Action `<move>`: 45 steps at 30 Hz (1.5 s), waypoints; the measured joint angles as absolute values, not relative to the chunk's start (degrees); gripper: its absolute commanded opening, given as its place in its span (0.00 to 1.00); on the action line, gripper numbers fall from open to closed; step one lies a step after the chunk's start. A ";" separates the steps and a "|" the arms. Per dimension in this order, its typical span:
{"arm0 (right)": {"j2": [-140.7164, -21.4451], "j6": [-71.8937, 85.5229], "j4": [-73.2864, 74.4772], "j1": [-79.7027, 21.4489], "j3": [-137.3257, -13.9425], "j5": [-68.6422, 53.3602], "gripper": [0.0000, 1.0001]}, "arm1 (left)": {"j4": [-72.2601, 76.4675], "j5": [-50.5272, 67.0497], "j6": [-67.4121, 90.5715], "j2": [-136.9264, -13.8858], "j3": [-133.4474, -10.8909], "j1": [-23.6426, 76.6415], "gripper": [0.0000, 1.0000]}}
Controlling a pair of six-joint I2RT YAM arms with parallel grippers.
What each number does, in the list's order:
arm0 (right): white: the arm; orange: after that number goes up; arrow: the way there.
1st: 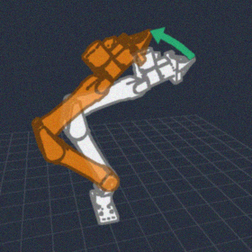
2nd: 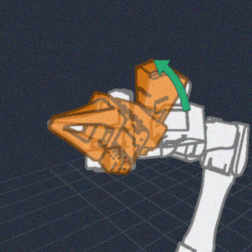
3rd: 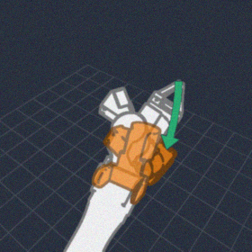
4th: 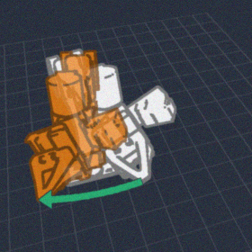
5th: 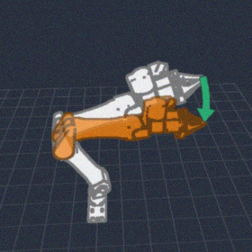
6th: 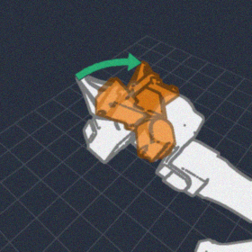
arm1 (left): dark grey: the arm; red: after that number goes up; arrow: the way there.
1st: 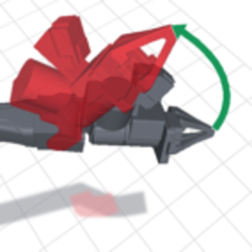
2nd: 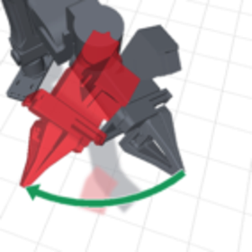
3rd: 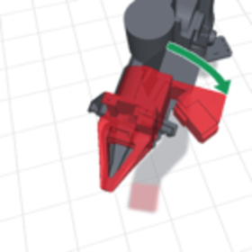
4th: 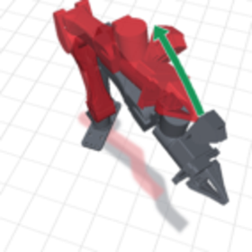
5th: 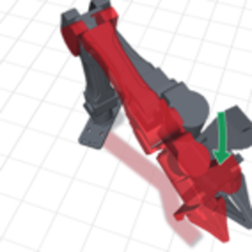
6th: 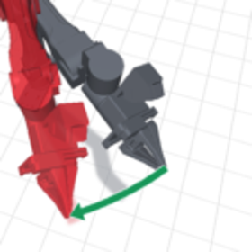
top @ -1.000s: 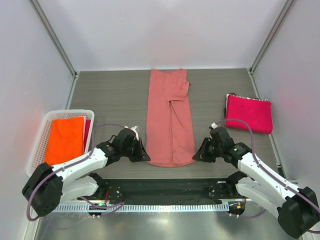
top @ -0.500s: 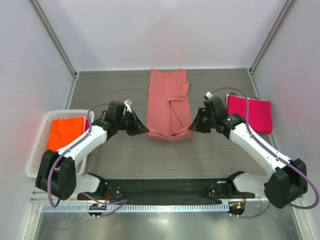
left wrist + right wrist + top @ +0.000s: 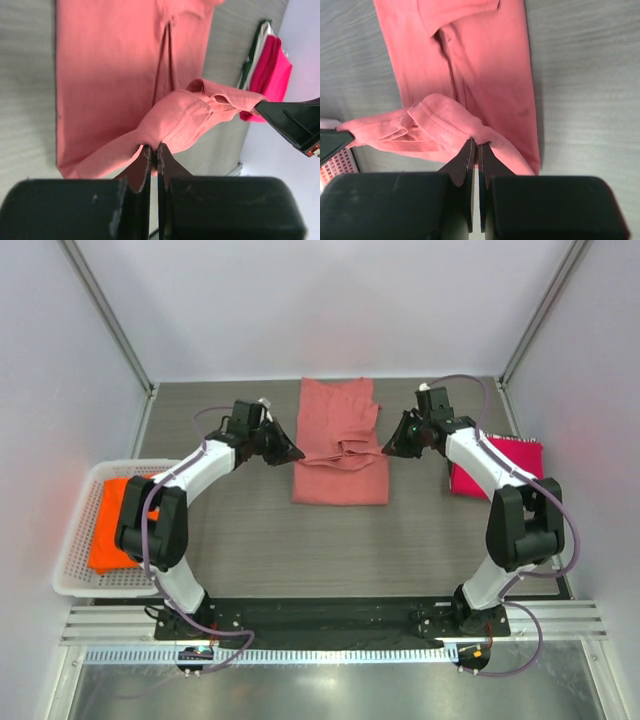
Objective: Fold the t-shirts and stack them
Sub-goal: Fold the tshirt
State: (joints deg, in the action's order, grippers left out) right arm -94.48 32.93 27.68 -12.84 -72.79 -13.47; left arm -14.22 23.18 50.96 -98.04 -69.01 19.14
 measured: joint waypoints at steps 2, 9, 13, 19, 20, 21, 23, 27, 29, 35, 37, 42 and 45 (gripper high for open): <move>-97.30 32.88 27.09 -12.03 -74.41 -14.20 0.01 | -15.00 21.80 50.57 -100.31 -71.68 19.00 0.00; -106.59 32.91 25.12 -10.52 -81.91 -16.62 0.01 | -15.49 21.30 50.63 -108.38 -79.94 17.19 0.00; -111.53 33.71 24.01 -9.91 -86.35 -17.12 0.77 | -15.49 21.58 50.26 -113.60 -84.88 16.03 0.68; -111.98 34.22 19.79 -8.93 -83.02 -15.66 0.83 | -14.74 20.03 50.52 -114.65 -83.79 15.05 0.94; -110.63 34.24 18.44 -8.82 -80.31 -15.66 0.80 | -14.24 19.59 50.35 -113.38 -81.56 14.96 0.93; -108.57 34.33 17.28 -8.69 -76.69 -15.62 0.74 | -13.80 19.16 50.26 -111.53 -78.48 14.96 0.91; -103.22 34.46 15.81 -8.60 -68.40 -15.90 0.70 | -12.67 19.00 50.28 -107.02 -72.10 14.98 0.86; -95.37 34.57 14.50 -8.62 -58.59 -18.11 0.57 | -12.16 19.49 49.67 -99.31 -62.72 15.66 0.75; -94.28 34.59 12.95 -8.62 -56.14 -19.77 0.54 | -11.00 19.79 49.34 -97.54 -59.79 16.34 0.68; -95.13 34.59 11.03 -8.71 -52.27 -21.85 0.51 | -9.87 20.47 48.56 -97.34 -55.46 17.80 0.59; -95.68 34.57 10.68 -8.93 -51.86 -21.98 0.50 | -9.69 20.62 48.40 -97.80 -55.31 18.06 0.58; -97.49 34.57 9.93 -9.08 -51.53 -22.31 0.47 | -8.78 20.64 47.81 -100.09 -55.29 18.50 0.54; -98.76 34.57 9.45 -9.41 -51.53 -22.79 0.41 | -8.45 20.64 47.75 -101.21 -54.98 18.87 0.54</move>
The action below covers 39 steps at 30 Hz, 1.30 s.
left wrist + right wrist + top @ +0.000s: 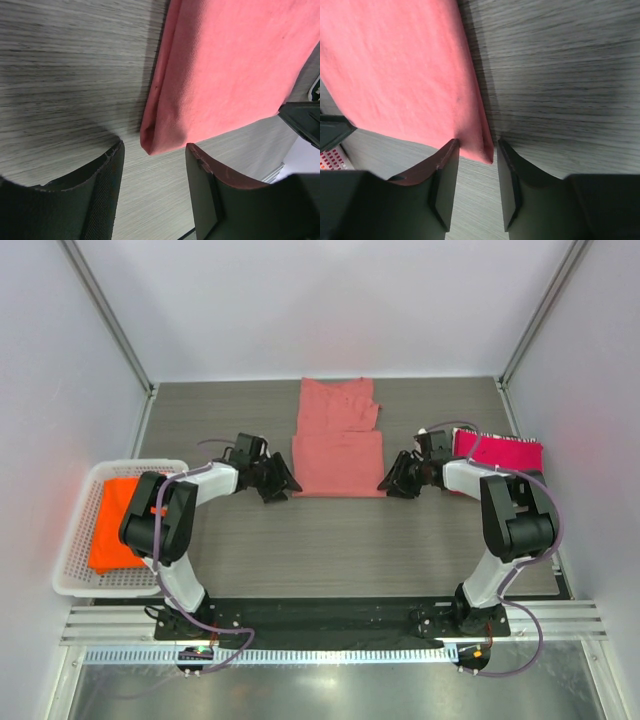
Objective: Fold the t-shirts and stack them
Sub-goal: Fold the tshirt
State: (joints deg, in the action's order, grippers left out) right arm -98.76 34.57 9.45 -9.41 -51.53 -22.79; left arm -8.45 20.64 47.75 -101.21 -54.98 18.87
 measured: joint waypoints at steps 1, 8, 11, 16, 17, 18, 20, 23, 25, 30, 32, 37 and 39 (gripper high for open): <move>-99.02 34.59 9.15 -9.61 -51.53 -22.90 0.40 | -8.29 20.82 47.77 -101.32 -54.85 19.03 0.54; -100.18 34.20 8.69 -10.83 -51.53 -23.09 0.08 | -6.42 20.91 47.81 -101.69 -54.30 19.77 0.45; -100.29 34.17 8.58 -10.90 -51.53 -23.16 0.05 | -5.69 21.23 48.07 -102.45 -54.30 19.77 0.34; -100.29 34.17 8.56 -10.92 -51.53 -23.29 0.01 | -5.02 20.95 48.34 -103.50 -54.28 19.77 0.03; -100.29 34.17 8.56 -10.92 -51.53 -23.38 0.01 | -4.89 20.88 48.27 -103.63 -54.26 19.79 0.00; -100.29 34.17 8.56 -10.94 -51.53 -23.46 0.01 | -4.75 20.99 48.16 -103.66 -54.24 19.79 0.00; -100.18 34.15 8.60 -11.05 -51.51 -23.57 0.01 | -4.49 20.99 47.92 -103.63 -54.11 19.84 0.00; -98.74 34.09 8.75 -11.42 -50.65 -23.75 0.01 | -3.88 20.73 47.57 -102.28 -52.56 20.10 0.00; -96.38 33.93 9.43 -11.88 -49.36 -23.94 0.01 | -3.68 20.58 47.51 -100.12 -50.22 20.47 0.00; -86.85 33.54 12.58 -13.43 -45.84 -24.51 0.01 | -4.29 21.02 47.86 -91.50 -43.33 21.82 0.00; -82.15 33.43 13.67 -14.06 -44.40 -24.67 0.01 | -4.99 21.34 48.10 -86.74 -40.73 22.55 0.00; -70.00 33.26 18.76 -14.79 -40.93 -24.75 0.01 | -8.97 21.78 49.04 -74.43 -37.23 25.26 0.00; -65.41 33.23 21.08 -14.79 -39.90 -24.75 0.01 | -10.41 22.15 49.45 -69.19 -35.88 26.30 0.00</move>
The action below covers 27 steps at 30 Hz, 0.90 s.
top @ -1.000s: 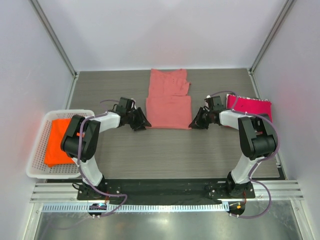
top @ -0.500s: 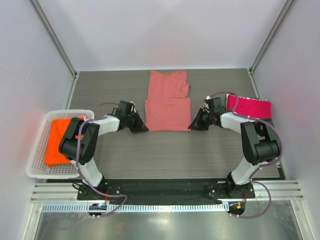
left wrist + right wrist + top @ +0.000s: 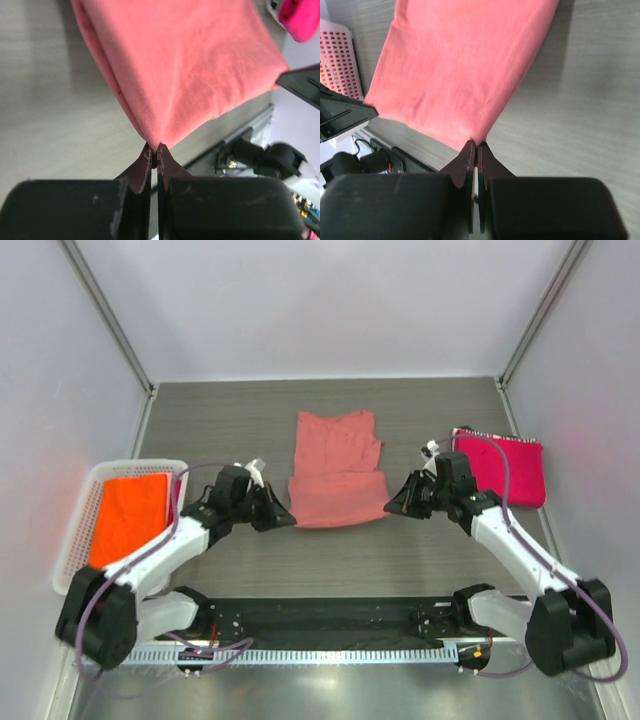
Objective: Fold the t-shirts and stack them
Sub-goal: Fold the tshirt
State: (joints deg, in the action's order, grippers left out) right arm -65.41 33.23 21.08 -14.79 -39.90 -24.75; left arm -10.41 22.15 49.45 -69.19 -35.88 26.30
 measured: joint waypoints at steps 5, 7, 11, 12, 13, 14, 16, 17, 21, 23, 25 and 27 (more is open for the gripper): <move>-54.46 33.32 27.07 -14.90 -37.47 -24.82 0.01 | -16.82 22.83 51.11 -56.49 -33.15 28.01 0.00; -51.24 33.45 28.93 -14.96 -36.97 -24.84 0.01 | -18.85 23.51 51.96 -53.15 -32.73 28.25 0.00; -46.92 33.78 32.27 -15.03 -37.04 -24.77 0.01 | -21.47 24.97 53.58 -48.90 -32.36 28.42 0.00; -46.78 33.78 33.10 -15.03 -37.45 -24.69 0.01 | -21.85 25.26 53.71 -48.77 -32.45 28.42 0.00; -47.03 33.76 33.87 -15.03 -38.26 -24.38 0.01 | -22.31 25.56 53.84 -49.01 -32.73 28.42 0.00; -47.81 33.74 34.68 -15.05 -39.66 -23.97 0.01 | -22.68 25.91 53.89 -49.65 -33.15 28.36 0.00; -50.35 33.56 35.51 -15.07 -43.09 -23.07 0.01 | -22.90 27.11 53.91 -52.05 -34.81 27.92 0.00; -51.72 33.41 35.66 -15.05 -44.84 -22.76 0.01 | -22.94 27.83 53.91 -54.13 -36.27 27.35 0.00; -59.86 32.58 35.03 -15.05 -52.56 -21.04 0.01 | -22.98 29.06 53.34 -61.60 -42.44 24.91 0.00; -64.01 32.08 34.17 -15.03 -55.48 -20.25 0.01 | -22.94 29.34 52.69 -65.08 -45.93 23.70 0.00; -68.03 31.75 33.52 -14.87 -58.02 -19.59 0.01 | -22.94 29.63 51.88 -67.68 -49.01 22.31 0.00; -71.94 31.53 32.93 -14.48 -60.25 -19.22 0.01 | -22.83 29.87 51.22 -70.15 -51.57 20.82 0.00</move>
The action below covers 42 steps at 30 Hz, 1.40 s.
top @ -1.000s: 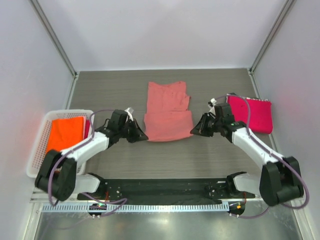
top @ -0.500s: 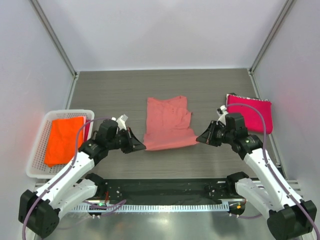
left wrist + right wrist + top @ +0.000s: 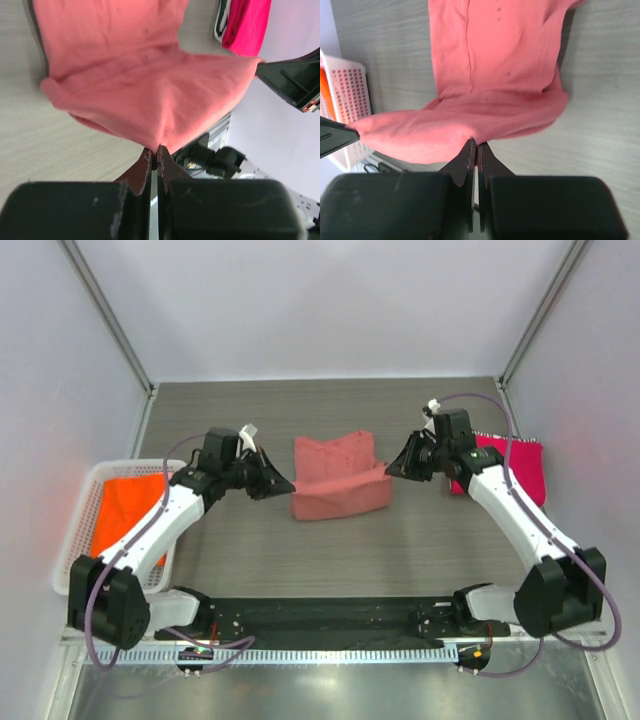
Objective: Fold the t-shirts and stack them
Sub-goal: Fold the tshirt
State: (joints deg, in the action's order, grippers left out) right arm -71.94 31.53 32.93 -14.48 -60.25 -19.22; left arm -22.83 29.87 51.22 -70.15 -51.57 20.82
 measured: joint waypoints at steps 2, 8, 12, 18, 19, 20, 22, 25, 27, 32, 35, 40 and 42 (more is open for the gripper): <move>-75.33 31.51 32.01 -13.93 -62.08 -19.16 0.01 | -22.63 30.09 50.46 -73.36 -54.24 19.46 0.00; -86.24 31.55 29.26 -11.60 -68.25 -19.92 0.01 | -22.31 30.70 49.08 -84.82 -62.26 16.91 0.00; -94.74 31.75 27.11 -9.93 -73.89 -21.17 0.01 | -21.89 30.63 48.97 -92.82 -68.51 15.11 0.00; -108.25 34.00 21.47 -7.57 -82.61 -23.35 0.56 | -20.67 28.95 49.60 -107.26 -82.56 13.08 0.16; -111.18 34.96 19.59 -7.18 -84.42 -23.55 0.70 | -19.77 28.93 49.67 -109.95 -84.99 13.02 0.54; -113.34 35.42 18.02 -6.90 -85.65 -23.31 0.79 | -18.85 28.86 49.91 -113.71 -88.27 12.93 0.67; -117.36 36.42 14.59 -6.55 -87.53 -22.94 0.86 | -17.47 28.47 50.37 -118.78 -92.25 12.82 0.85; -119.00 36.77 10.26 -6.13 -85.86 -22.94 0.86 | -16.51 27.20 50.17 -122.10 -92.47 12.73 0.90; -117.67 36.47 7.53 -6.13 -82.48 -23.09 0.83 | -15.88 26.15 49.65 -121.34 -89.71 12.71 0.90; -113.51 33.87 5.37 -6.46 -74.89 -22.90 0.76 | -14.57 23.31 46.85 -116.55 -82.21 13.04 0.86; -113.30 32.32 5.19 -6.66 -74.22 -22.68 0.68 | -14.11 21.45 45.19 -114.87 -80.71 13.54 0.82; -116.16 30.30 5.41 -7.18 -76.73 -21.50 0.66 | -12.80 19.35 44.03 -115.28 -80.82 14.55 0.66; -118.41 29.63 5.69 -7.57 -78.61 -20.38 0.66 | -12.69 18.68 43.64 -116.40 -81.49 14.96 0.64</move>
